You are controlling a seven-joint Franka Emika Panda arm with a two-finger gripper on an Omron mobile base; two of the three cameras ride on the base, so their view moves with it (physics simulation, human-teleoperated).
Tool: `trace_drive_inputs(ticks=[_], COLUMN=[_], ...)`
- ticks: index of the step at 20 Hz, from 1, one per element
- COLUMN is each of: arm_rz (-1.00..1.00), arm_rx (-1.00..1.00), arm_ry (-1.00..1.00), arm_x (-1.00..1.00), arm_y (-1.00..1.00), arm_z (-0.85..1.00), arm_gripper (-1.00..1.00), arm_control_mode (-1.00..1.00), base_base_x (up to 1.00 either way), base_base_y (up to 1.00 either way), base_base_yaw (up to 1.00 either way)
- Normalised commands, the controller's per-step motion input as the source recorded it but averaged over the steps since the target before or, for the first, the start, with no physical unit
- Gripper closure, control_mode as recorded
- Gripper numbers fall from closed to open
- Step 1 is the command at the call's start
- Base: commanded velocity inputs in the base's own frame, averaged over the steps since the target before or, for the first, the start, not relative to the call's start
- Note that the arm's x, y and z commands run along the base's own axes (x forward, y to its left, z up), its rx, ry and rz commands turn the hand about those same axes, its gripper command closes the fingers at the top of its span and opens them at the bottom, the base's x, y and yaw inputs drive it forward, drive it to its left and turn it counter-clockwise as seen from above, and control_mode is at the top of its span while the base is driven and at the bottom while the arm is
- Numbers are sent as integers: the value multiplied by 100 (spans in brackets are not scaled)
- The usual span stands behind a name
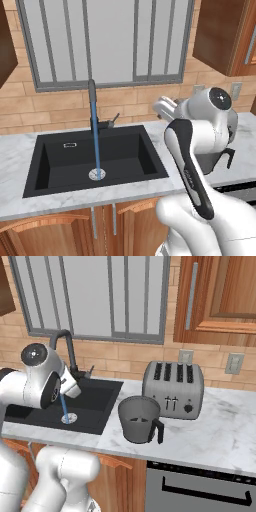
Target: Turn on the sink faucet and place the jug under the water for a few seconds to fill it up.
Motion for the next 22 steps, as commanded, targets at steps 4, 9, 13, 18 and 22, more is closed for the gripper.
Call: trace_drive_inputs(ticks=[4, 9, 13, 18, 22], arm_rz=[1, 0, 0, 0, 0], arm_rx=[0, 0, 0, 0, 0], arm_ry=[0, -4, -5, -12, -10], arm_x=[-90, -100, -99, -76, -34], arm_y=[-36, -46, -65, -94, -99], arm_z=[0, 0, 0, 0, 0], arm_gripper=[-100, -100, -100, -100, -100], arm_control_mode=[-100, -100, -100, -100, -100], base_base_x=[0, 0, 0, 0, 0], base_base_y=[0, 0, 0, 0, 0], base_base_yaw=[0, 0, 0, 0, 0])
